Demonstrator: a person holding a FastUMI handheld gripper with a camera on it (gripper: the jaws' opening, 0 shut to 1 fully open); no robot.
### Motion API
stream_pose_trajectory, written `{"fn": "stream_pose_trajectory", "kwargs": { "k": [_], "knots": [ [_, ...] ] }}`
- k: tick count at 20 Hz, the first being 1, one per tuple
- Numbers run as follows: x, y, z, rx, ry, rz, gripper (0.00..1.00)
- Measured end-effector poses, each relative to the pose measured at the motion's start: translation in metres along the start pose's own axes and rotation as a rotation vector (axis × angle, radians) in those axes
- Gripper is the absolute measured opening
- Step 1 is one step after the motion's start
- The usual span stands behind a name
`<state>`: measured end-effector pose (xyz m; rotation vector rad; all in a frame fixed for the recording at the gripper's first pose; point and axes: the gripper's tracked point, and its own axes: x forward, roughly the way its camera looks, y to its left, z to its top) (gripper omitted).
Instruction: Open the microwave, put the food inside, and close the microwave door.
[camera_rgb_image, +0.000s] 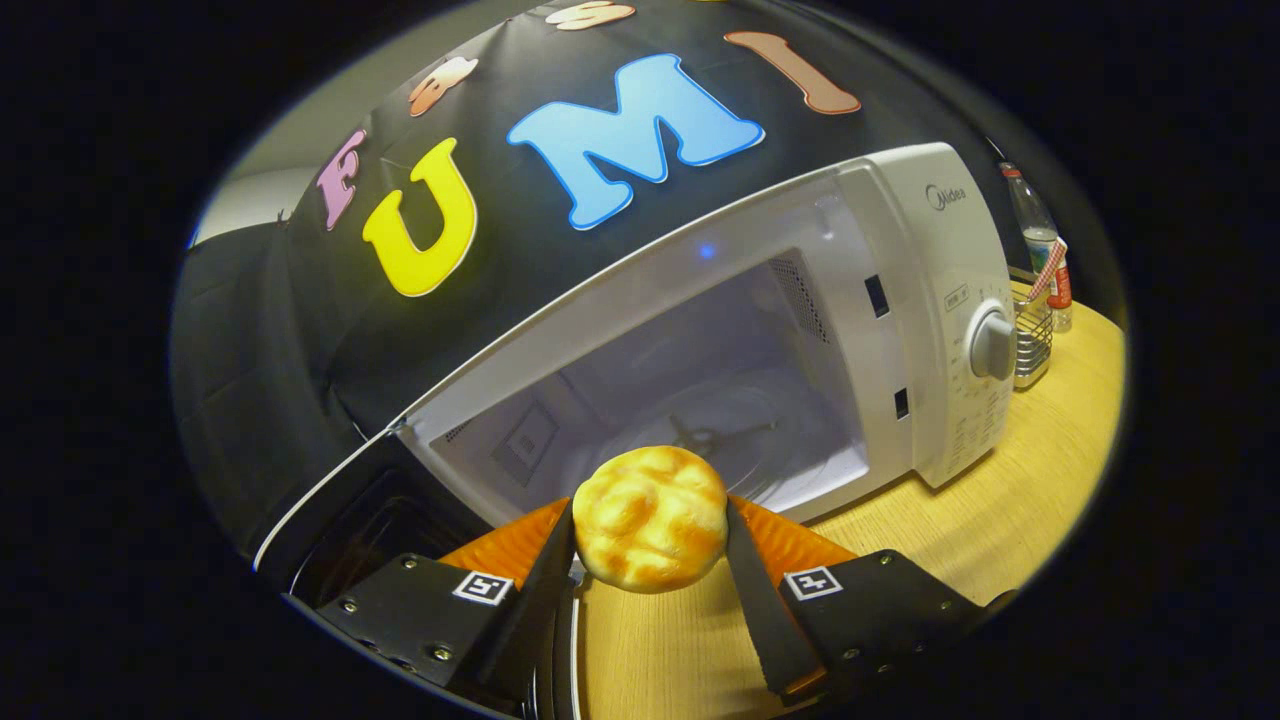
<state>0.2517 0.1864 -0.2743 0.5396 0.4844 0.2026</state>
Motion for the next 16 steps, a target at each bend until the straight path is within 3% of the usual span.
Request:
{"fn": "stream_pose_trajectory", "kwargs": {
  "k": [9, 16],
  "knots": [
    [0.063, -0.007, 0.0, 0.036, -0.054, -0.078, 0.83],
    [0.073, -0.016, 0.008, -0.025, -0.095, -0.149, 0.9]
  ]
}}
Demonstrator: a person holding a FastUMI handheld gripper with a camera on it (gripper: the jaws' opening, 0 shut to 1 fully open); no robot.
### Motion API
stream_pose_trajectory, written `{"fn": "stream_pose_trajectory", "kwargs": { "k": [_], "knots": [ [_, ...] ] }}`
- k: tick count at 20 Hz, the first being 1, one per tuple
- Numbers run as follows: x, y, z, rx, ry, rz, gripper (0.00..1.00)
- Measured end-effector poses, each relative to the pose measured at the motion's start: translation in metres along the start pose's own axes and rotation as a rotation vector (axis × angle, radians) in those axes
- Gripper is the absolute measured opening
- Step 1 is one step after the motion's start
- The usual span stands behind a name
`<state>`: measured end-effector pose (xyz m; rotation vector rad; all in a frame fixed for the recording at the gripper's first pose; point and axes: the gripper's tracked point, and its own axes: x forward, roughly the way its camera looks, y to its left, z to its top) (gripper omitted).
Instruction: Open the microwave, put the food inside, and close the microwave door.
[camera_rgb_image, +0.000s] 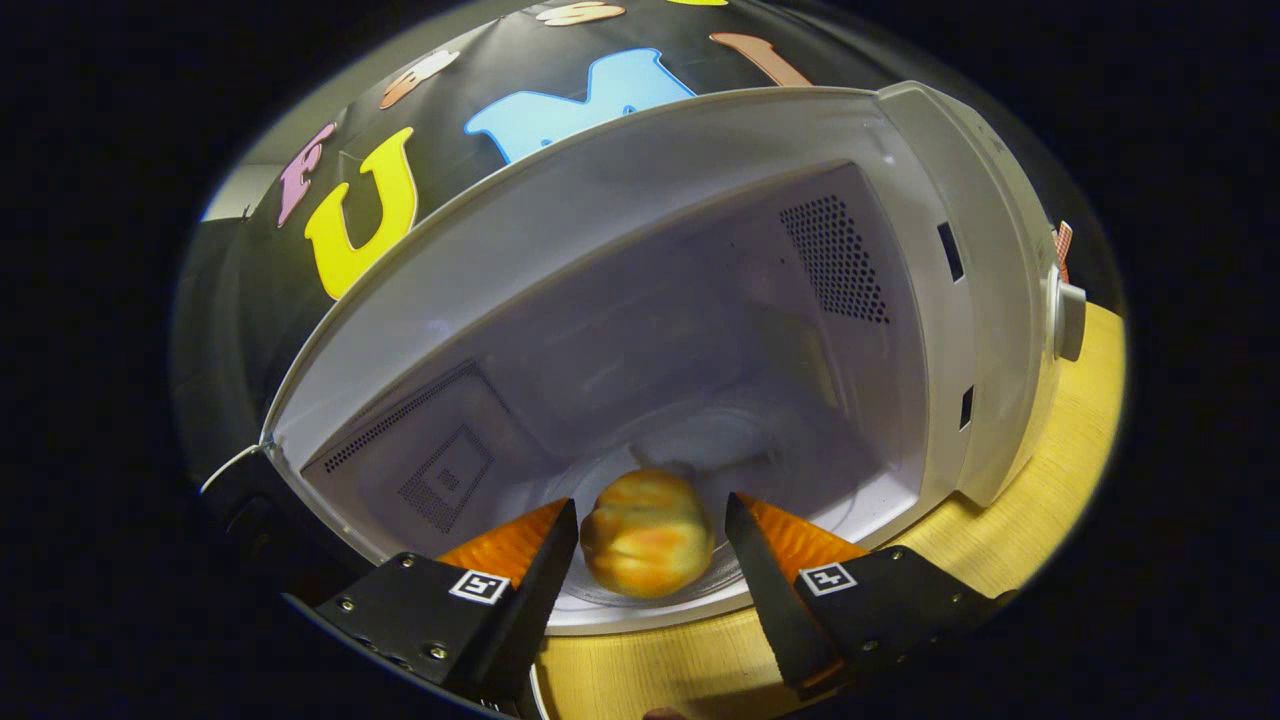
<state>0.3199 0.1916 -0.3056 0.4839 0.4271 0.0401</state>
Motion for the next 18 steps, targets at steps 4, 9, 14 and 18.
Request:
{"fn": "stream_pose_trajectory", "kwargs": {
  "k": [4, 9, 14, 18],
  "knots": [
    [-0.022, 0.004, 0.005, -0.052, 0.012, 0.027, 0.9],
    [-0.086, 0.02, 0.029, -0.159, -0.028, 0.093, 0.9],
    [-0.157, 0.024, 0.055, -0.234, -0.085, 0.131, 0.9],
    [-0.213, 0.027, 0.069, -0.293, -0.125, 0.161, 0.9]
  ]
}}
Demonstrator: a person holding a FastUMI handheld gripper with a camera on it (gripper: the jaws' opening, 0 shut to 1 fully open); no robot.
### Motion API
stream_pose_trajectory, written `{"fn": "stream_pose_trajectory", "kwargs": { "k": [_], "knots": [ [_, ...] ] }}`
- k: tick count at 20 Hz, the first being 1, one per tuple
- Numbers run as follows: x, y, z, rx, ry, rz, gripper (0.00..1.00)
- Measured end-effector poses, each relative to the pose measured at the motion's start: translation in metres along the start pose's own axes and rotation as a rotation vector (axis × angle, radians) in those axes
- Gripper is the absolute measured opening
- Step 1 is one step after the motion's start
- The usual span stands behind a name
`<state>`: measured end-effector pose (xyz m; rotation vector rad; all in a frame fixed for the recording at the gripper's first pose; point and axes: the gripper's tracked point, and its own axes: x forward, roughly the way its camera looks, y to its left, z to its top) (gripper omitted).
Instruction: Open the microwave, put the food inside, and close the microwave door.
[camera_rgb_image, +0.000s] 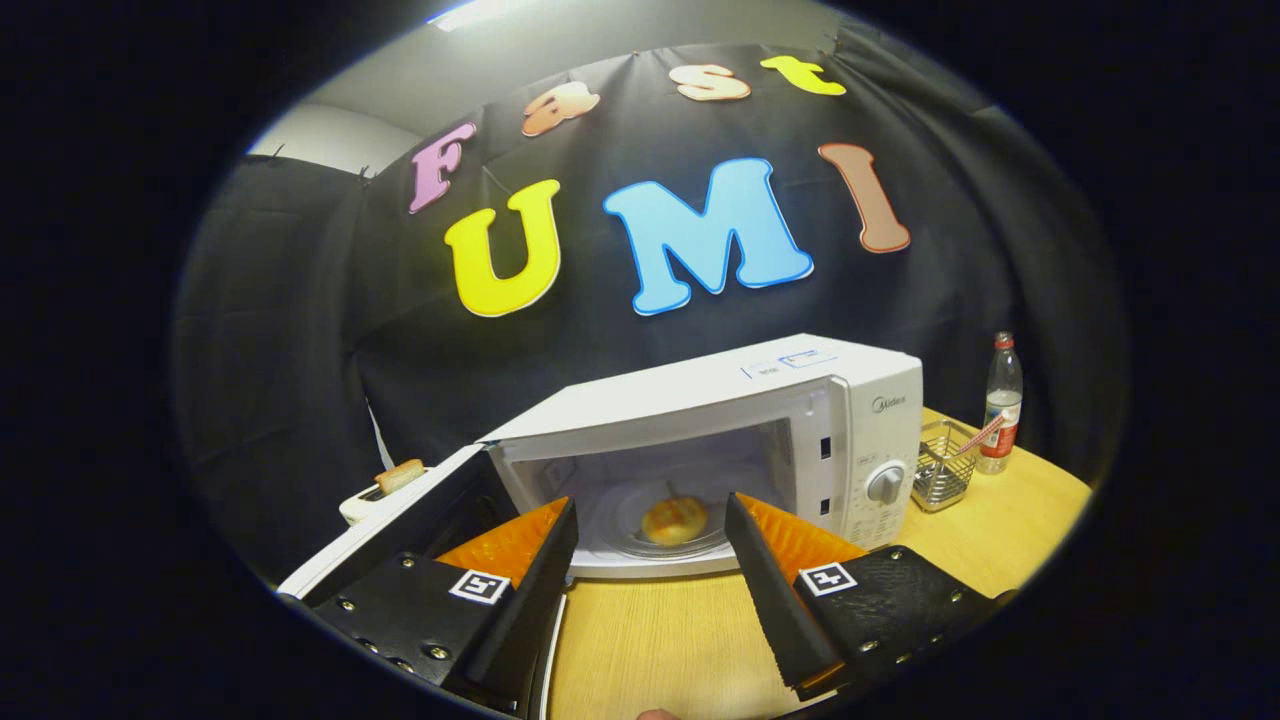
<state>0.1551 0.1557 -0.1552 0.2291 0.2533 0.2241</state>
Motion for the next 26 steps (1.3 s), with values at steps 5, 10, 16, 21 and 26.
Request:
{"fn": "stream_pose_trajectory", "kwargs": {
  "k": [5, 10, 16, 21, 26],
  "knots": [
    [-0.061, 0.015, 0.018, -0.069, -0.036, 0.05, 0.9],
    [-0.105, 0.054, 0.03, -0.104, -0.067, 0.134, 0.9],
    [-0.146, 0.126, 0.029, -0.115, -0.075, 0.288, 0.9],
    [-0.176, 0.19, 0.013, -0.128, -0.056, 0.438, 0.9],
    [-0.198, 0.244, -0.011, -0.149, -0.026, 0.575, 0.9]
  ]
}}
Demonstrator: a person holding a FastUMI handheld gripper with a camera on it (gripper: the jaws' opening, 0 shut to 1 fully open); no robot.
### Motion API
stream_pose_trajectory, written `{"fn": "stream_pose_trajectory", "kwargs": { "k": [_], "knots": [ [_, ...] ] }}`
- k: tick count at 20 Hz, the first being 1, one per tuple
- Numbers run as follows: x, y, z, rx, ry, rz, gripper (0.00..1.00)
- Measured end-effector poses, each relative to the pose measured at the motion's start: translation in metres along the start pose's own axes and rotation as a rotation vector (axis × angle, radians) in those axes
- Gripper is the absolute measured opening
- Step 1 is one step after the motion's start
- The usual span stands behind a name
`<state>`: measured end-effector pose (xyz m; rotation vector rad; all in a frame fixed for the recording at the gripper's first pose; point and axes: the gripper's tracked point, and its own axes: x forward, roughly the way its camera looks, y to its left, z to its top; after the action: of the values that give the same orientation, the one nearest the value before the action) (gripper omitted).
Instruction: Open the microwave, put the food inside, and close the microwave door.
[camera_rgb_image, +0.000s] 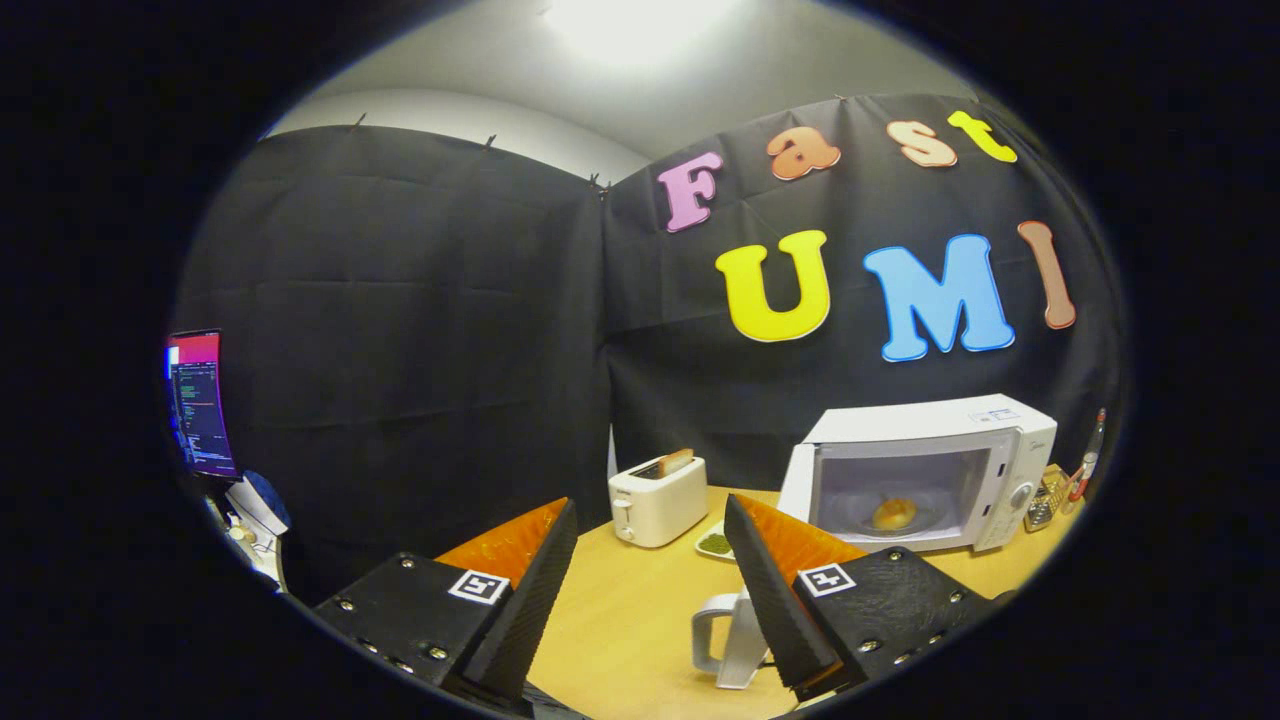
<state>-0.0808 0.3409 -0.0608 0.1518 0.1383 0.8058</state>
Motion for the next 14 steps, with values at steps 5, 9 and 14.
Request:
{"fn": "stream_pose_trajectory", "kwargs": {
  "k": [5, 9, 14],
  "knots": [
    [0.012, 0.034, -0.041, 0.011, 0.088, 0.091, 0.89],
    [0.02, 0.035, -0.082, -0.001, 0.187, 0.117, 0.83],
    [0.027, 0.007, -0.113, -0.016, 0.259, 0.065, 0.55]
  ]
}}
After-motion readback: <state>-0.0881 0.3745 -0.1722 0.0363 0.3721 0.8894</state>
